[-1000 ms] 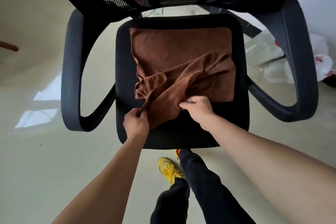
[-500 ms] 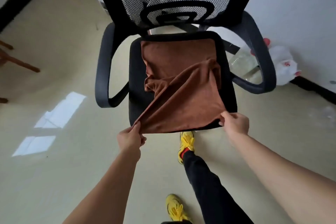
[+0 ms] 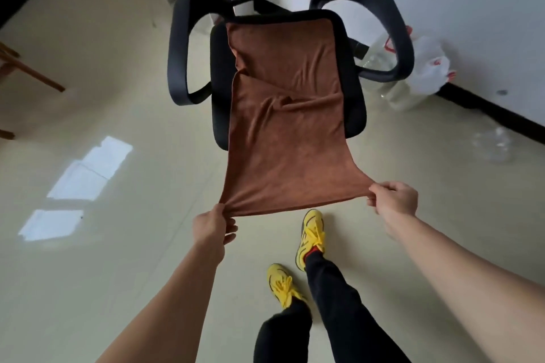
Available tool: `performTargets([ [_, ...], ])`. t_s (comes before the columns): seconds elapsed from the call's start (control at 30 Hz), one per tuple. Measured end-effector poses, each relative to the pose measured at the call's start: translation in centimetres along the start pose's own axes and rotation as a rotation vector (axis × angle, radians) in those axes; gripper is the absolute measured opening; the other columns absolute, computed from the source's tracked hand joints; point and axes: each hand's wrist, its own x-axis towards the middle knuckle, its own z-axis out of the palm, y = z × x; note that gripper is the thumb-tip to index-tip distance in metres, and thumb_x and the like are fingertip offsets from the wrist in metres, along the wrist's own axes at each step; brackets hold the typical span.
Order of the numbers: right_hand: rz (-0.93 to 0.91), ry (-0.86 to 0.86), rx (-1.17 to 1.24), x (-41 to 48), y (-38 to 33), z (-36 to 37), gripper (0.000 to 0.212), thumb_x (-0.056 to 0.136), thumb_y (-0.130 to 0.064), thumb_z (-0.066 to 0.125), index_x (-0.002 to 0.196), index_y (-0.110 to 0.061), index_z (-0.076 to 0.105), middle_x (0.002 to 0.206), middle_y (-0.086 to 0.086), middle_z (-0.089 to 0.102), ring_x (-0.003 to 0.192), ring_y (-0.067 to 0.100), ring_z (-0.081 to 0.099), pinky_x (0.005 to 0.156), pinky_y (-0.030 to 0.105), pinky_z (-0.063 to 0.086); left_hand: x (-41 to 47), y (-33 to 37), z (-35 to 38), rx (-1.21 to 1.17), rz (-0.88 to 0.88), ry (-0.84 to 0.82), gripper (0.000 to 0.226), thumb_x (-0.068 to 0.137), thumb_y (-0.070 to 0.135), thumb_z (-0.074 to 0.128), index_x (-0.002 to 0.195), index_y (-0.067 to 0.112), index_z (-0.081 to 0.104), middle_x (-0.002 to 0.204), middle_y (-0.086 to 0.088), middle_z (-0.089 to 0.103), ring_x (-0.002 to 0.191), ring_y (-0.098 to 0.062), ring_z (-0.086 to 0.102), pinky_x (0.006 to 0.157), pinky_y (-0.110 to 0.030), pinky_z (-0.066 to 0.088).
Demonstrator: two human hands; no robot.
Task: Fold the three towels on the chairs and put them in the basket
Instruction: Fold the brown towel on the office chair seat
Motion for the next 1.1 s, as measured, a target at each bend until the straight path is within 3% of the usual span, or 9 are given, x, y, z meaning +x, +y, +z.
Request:
performTargets([
  [0.23,0.030,0.007,-0.114,-1.5,5.4,-3.0,0.006,0.072,-0.012,0.064,0.078,-0.011,0.062,0.053,0.008,0.061,0.041,0.020,0.053,0.052,0.029,0.044,-1.4,-5.5,-1.2,0.078,-0.104,0.125,0.028,0.082,0.022,0.058,0.064,0.001,0.061,0.061,-0.011,0.062,0.053,-0.025,0.055,0.054,-0.029,0.044],
  [0.57,0.062,-0.001,-0.115,-2.2,7.6,-4.6,0.011,0.072,-0.011,0.062,0.083,-0.010,0.060,0.056,0.009,0.061,0.044,0.023,0.053,0.055,0.030,0.044,-2.0,-7.0,-1.9,0.154,-0.075,0.182,0.022,0.079,0.019,0.063,0.068,0.000,0.063,0.062,-0.013,0.064,0.052,-0.025,0.061,0.055,-0.029,0.051],
  [0.73,0.020,-0.080,0.126,-1.2,2.4,-3.5,0.017,0.082,-0.002,0.061,0.080,-0.018,0.060,0.059,0.008,0.058,0.035,0.009,0.049,0.038,0.017,0.037,-1.3,-3.5,-0.9,0.031,0.060,0.154,0.013,0.084,0.000,0.058,0.078,0.008,0.049,0.069,-0.019,0.064,0.048,-0.024,0.062,0.050,-0.028,0.050],
  [0.87,-0.012,-0.216,0.302,0.7,-4.2,-1.8,0.015,0.086,-0.005,0.064,0.080,-0.019,0.068,0.048,-0.003,0.061,0.040,0.010,0.055,0.040,0.018,0.039,-0.5,2.6,0.6,-0.084,0.204,0.042,0.017,0.090,0.000,0.055,0.078,0.013,0.057,0.072,-0.015,0.061,0.042,-0.014,0.061,0.042,-0.020,0.050],
  [0.97,0.005,-0.288,0.357,2.8,-8.8,0.1,0.016,0.088,-0.005,0.059,0.079,-0.015,0.068,0.049,-0.004,0.064,0.043,0.008,0.058,0.042,0.019,0.040,0.7,7.8,1.9,-0.109,0.273,-0.015,0.013,0.092,0.001,0.055,0.085,0.006,0.065,0.079,-0.012,0.062,0.064,-0.019,0.063,0.049,-0.021,0.055],
  [1.03,-0.001,-0.320,0.347,4.6,-11.9,1.7,0.025,0.084,0.002,0.049,0.080,-0.013,0.069,0.057,0.001,0.067,0.048,0.009,0.060,0.044,0.020,0.042,1.6,11.4,2.9,-0.127,0.305,-0.036,0.010,0.092,0.000,0.056,0.095,0.001,0.066,0.081,-0.011,0.063,0.070,-0.020,0.063,0.057,-0.024,0.056],
  [1.1,-0.069,-0.348,0.257,6.3,-14.4,3.1,0.035,0.076,0.010,0.045,0.086,-0.012,0.070,0.070,0.006,0.066,0.056,0.011,0.061,0.047,0.022,0.044,2.2,14.7,3.9,-0.120,0.331,-0.067,0.006,0.090,0.000,0.059,0.090,-0.001,0.066,0.080,-0.011,0.064,0.071,-0.019,0.064,0.062,-0.025,0.055],
])
